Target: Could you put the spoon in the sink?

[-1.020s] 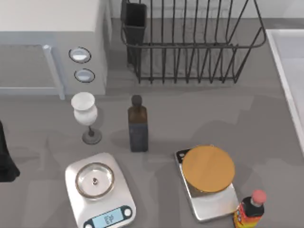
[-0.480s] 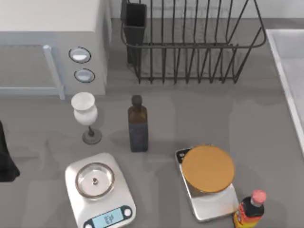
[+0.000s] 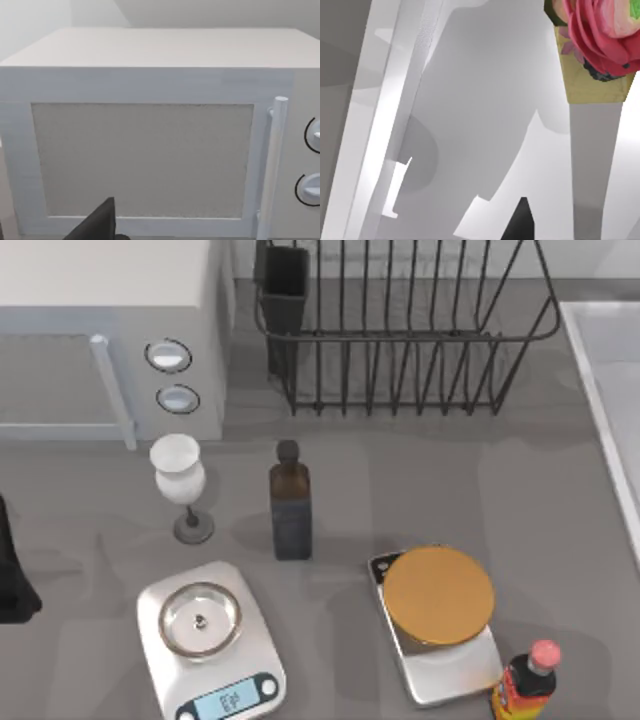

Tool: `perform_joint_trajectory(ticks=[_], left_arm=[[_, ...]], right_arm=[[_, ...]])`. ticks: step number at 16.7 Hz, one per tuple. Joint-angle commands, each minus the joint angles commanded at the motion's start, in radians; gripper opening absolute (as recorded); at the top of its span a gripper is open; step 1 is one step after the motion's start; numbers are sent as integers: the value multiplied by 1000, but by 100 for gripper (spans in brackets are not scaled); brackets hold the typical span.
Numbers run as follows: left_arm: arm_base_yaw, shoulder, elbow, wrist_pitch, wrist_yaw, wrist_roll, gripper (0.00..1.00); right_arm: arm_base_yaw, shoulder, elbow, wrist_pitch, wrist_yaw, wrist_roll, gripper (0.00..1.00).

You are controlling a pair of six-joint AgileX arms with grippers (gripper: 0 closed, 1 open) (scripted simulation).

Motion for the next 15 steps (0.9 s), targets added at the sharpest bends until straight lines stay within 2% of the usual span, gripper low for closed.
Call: perform_joint_trajectory(ticks=[5, 12, 15], left_arm=[[0, 0, 0, 0, 0, 0, 100], [0, 0, 0, 0, 0, 0, 100], [0, 0, 0, 0, 0, 0, 100]], right_arm=[[-5, -16, -42, 35, -2, 1, 0], [1, -116, -385, 252, -3, 1, 0], [2, -143, -460, 313, -2, 1, 0]])
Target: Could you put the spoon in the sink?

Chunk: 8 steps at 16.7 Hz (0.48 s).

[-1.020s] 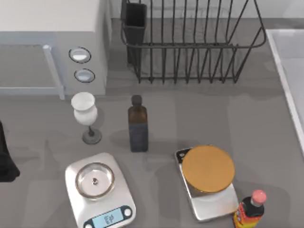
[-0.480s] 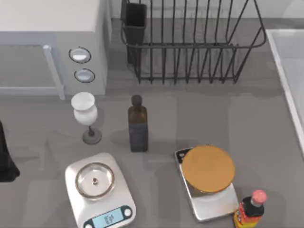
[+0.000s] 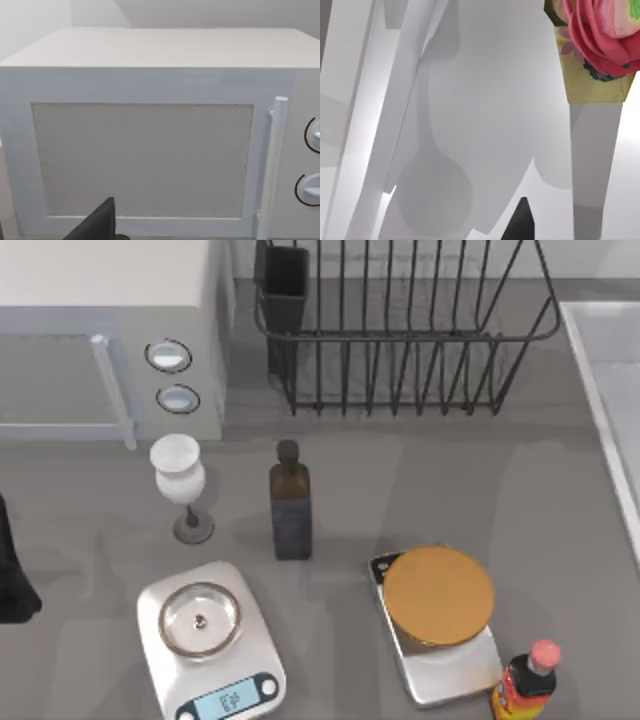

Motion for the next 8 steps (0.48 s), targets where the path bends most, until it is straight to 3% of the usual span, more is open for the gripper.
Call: perform_joint_trajectory(ticks=[4, 8], left_arm=[[0, 0, 0, 0, 0, 0, 100], [0, 0, 0, 0, 0, 0, 100]], right_arm=[[0, -2, -4, 4, 0, 0, 0], [0, -2, -4, 4, 0, 0, 30]])
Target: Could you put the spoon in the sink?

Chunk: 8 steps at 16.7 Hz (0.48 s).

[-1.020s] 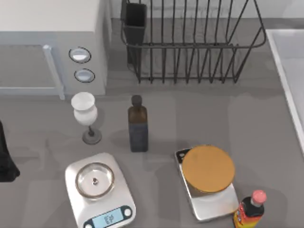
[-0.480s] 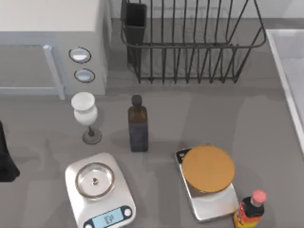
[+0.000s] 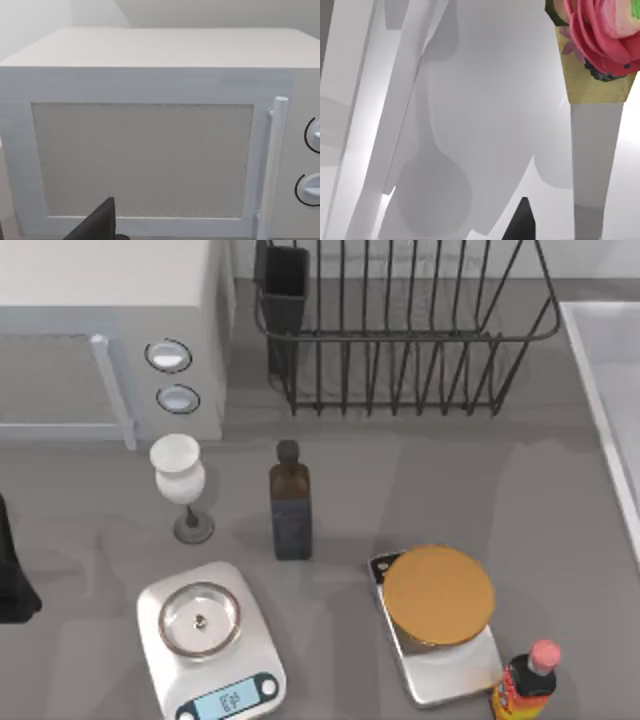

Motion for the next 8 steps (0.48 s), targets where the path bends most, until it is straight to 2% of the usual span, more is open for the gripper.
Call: perform_joint_trajectory(ticks=[8], left_arm=[[0, 0, 0, 0, 0, 0, 100]], right_arm=[[0, 0, 0, 0, 0, 0, 90]])
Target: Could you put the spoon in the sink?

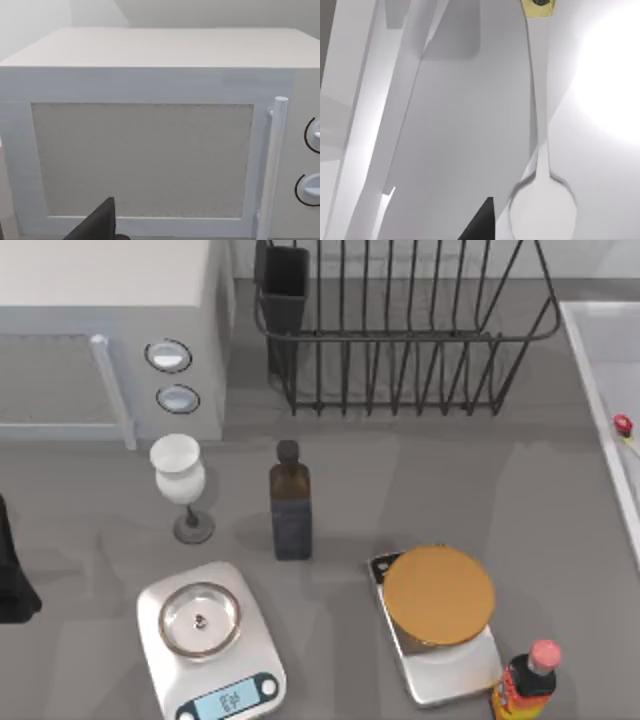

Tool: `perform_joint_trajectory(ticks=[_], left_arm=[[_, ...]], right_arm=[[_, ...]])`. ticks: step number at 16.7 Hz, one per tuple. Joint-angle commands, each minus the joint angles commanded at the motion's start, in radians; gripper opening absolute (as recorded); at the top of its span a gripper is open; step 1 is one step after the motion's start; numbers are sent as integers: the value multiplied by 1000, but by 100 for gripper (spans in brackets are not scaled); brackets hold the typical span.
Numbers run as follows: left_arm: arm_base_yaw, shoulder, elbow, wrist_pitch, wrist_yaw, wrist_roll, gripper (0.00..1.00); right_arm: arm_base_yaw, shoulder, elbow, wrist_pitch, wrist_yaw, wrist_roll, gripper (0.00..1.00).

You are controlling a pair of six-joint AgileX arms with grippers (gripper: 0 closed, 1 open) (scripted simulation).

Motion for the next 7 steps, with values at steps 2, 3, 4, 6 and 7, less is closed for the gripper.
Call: perform_joint_trajectory(ticks=[2, 3, 4, 6, 7], left_arm=[[0, 0, 0, 0, 0, 0, 100], [0, 0, 0, 0, 0, 0, 100], [0, 0, 0, 0, 0, 0, 100], [0, 0, 0, 0, 0, 0, 100], [0, 0, 0, 0, 0, 0, 100]], right_arm=[[0, 0, 0, 0, 0, 0, 100], [0, 0, 0, 0, 0, 0, 100], [0, 0, 0, 0, 0, 0, 100], [0, 0, 0, 0, 0, 0, 100], [0, 0, 0, 0, 0, 0, 100]])
